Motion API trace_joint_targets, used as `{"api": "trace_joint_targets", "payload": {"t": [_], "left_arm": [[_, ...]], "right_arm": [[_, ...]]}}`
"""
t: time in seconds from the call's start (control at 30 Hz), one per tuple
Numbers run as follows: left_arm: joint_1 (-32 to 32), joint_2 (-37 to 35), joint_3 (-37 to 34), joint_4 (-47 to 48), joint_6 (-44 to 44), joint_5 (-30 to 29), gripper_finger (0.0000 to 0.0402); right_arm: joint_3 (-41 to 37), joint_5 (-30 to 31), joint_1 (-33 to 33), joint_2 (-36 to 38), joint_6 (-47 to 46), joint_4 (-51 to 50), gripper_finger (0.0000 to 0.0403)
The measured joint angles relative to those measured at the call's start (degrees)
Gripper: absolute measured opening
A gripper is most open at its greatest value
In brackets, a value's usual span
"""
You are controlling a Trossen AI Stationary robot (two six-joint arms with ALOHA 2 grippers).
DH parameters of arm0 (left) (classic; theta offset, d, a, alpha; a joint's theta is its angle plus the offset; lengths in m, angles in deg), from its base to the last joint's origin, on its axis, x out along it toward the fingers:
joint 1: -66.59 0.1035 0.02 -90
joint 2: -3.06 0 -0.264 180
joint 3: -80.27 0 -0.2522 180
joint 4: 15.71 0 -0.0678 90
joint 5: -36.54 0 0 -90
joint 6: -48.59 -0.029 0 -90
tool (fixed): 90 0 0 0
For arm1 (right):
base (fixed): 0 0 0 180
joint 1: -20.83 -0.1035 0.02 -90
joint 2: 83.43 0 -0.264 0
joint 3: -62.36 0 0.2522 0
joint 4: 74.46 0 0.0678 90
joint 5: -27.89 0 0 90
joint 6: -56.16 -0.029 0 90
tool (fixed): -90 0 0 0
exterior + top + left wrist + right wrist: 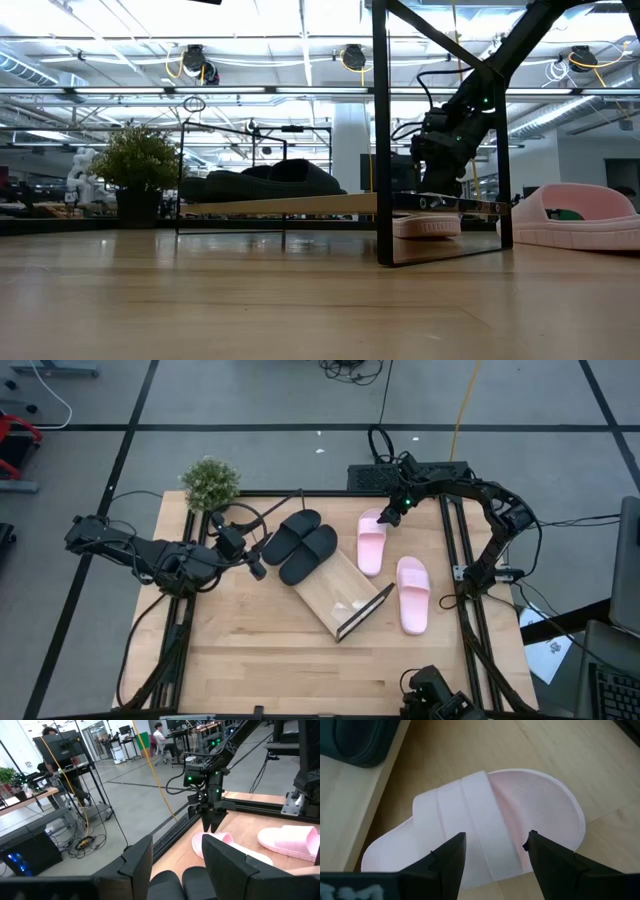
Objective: Pick and place slides into the shelf
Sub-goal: Put the left pink slipper on the shelf
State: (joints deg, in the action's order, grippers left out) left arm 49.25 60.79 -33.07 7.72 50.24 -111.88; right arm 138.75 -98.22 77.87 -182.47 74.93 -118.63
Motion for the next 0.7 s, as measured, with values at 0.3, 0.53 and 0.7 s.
{"api": "trace_joint_targets", "payload": {"t": [0.3,0.53,0.7], "left_arm": [[0.0,0.0,0.0,0.0,0.2,0.0,0.0177],[0.0,0.0,0.0,0.0,0.2,0.6,0.0177],[0.0,0.0,0.0,0.0,0.2,1.4,0.0177]], "right_arm": [[0.0,-2.1,-0.1,0.0,0.9,-1.9,0.0203],[0.0,-3.1,-0.1,0.0,1.4,-2.3,0.0203],[0.0,-1.6,-0.1,-0.4,1.8,-1.7,0.0203]]}}
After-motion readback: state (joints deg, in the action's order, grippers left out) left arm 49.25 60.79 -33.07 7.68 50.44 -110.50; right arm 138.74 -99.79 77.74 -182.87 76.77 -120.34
